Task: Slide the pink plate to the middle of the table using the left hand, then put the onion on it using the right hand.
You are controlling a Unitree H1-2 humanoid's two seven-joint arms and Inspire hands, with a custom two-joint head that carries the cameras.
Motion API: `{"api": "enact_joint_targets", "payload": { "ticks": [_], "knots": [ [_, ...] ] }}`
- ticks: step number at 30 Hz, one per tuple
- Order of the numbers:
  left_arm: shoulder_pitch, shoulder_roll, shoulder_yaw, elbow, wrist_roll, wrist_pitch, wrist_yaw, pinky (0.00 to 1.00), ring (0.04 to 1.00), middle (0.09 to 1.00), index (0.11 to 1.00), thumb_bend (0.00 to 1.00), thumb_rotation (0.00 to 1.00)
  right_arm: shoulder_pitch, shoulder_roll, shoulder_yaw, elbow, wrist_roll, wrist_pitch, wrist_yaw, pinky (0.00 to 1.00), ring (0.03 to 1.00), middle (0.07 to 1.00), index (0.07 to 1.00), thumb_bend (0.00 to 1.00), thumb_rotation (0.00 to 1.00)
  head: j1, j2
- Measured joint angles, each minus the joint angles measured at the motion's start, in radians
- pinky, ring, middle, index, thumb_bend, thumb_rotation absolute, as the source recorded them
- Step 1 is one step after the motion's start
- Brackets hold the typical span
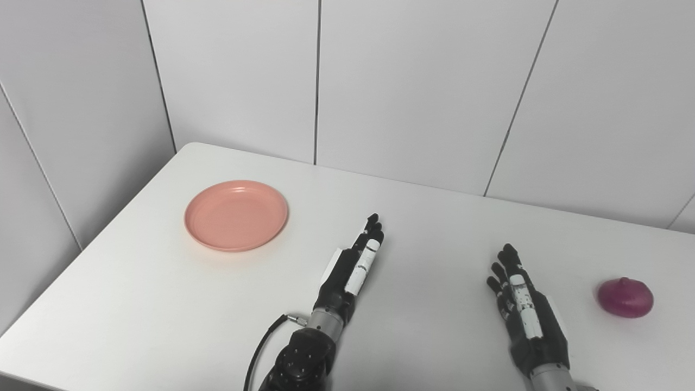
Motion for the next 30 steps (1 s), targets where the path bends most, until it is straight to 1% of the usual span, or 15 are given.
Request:
{"api": "enact_joint_targets", "payload": {
  "ticks": [1,3,5,8,10,12,14,16,18,21,23,24,28,30],
  "knots": [
    [-0.002,-0.001,-0.002,0.004,0.0,-0.002,-0.001,1.0,1.0,1.0,1.0,0.46,1.0,-0.003,-0.004,0.0,0.005,0.004,-0.001,0.007,1.0,1.0,1.0,1.0,0.36,0.92,0.009,-0.009],
    [-0.007,-0.005,-0.004,0.013,0.0,-0.005,-0.001,1.0,1.0,1.0,1.0,0.46,1.0,-0.008,-0.01,-0.001,0.013,0.008,-0.004,0.011,1.0,1.0,1.0,1.0,0.36,0.94,0.009,-0.009],
    [-0.013,-0.01,-0.005,0.024,0.0,-0.012,-0.001,1.0,1.0,1.0,1.0,0.45,1.0,-0.011,-0.014,-0.001,0.017,0.009,-0.006,0.014,1.0,1.0,1.0,1.0,0.35,0.95,0.015,-0.022],
    [-0.016,-0.013,-0.009,0.032,0.0,-0.023,-0.001,1.0,1.0,1.0,1.0,0.45,1.0,-0.014,-0.018,-0.001,0.024,0.009,-0.021,0.025,1.0,1.0,1.0,1.0,0.35,0.92,0.017,-0.028],
    [-0.017,-0.013,-0.01,0.034,0.0,-0.027,-0.002,1.0,1.0,1.0,1.0,0.45,1.0,-0.018,-0.021,-0.004,0.033,0.01,-0.032,0.028,1.0,1.0,1.0,1.0,0.35,0.91,0.026,-0.04],
    [-0.019,-0.013,-0.01,0.037,0.0,-0.031,-0.003,1.0,1.0,1.0,1.0,0.46,1.0,-0.02,-0.023,-0.005,0.036,0.012,-0.034,0.028,1.0,1.0,1.0,1.0,0.35,0.91,0.026,-0.04],
    [-0.022,-0.013,-0.011,0.041,0.004,-0.032,0.001,1.0,1.0,1.0,1.0,0.46,1.0,-0.02,-0.023,-0.006,0.037,0.012,-0.038,0.029,1.0,1.0,1.0,1.0,0.35,0.9,0.032,-0.048],
    [-0.025,-0.013,-0.011,0.044,0.004,-0.033,0.005,1.0,1.0,1.0,1.0,0.44,1.0,-0.022,-0.024,-0.006,0.04,0.012,-0.049,0.03,1.0,1.0,1.0,1.0,0.35,0.91,0.048,-0.064],
    [-0.027,-0.014,-0.01,0.048,0.007,-0.04,0.015,1.0,1.0,1.0,1.0,0.44,1.0,-0.027,-0.027,-0.008,0.05,0.012,-0.064,0.032,1.0,1.0,1.0,1.0,0.34,0.91,0.057,-0.071],
    [-0.037,-0.016,-0.006,0.063,0.019,-0.066,0.035,1.0,1.0,1.0,1.0,0.47,1.0,-0.032,-0.03,-0.014,0.059,0.02,-0.066,0.037,1.0,1.0,1.0,1.0,0.35,0.89,0.071,-0.078],
    [-0.046,-0.016,-0.005,0.074,0.023,-0.068,0.038,1.0,1.0,1.0,1.0,0.48,1.0,-0.033,-0.03,-0.018,0.06,0.029,-0.066,0.039,1.0,1.0,1.0,1.0,0.35,0.89,0.078,-0.086],
    [-0.049,-0.015,-0.005,0.079,0.024,-0.072,0.038,1.0,1.0,1.0,1.0,0.51,1.0,-0.034,-0.03,-0.019,0.06,0.029,-0.066,0.039,1.0,1.0,1.0,1.0,0.35,0.87,0.083,-0.091],
    [-0.073,-0.01,0.007,0.107,0.019,-0.095,0.035,1.0,1.0,1.0,1.0,0.53,1.0,-0.034,-0.03,-0.023,0.061,0.04,-0.066,0.039,1.0,1.0,1.0,1.0,0.35,0.86,0.084,-0.097],
    [-0.074,-0.008,0.014,0.107,0.01,-0.098,0.031,1.0,1.0,1.0,1.0,0.52,1.0,-0.034,-0.03,-0.026,0.061,0.046,-0.066,0.039,1.0,1.0,1.0,1.0,0.34,0.86,0.084,-0.098]
  ]
}}
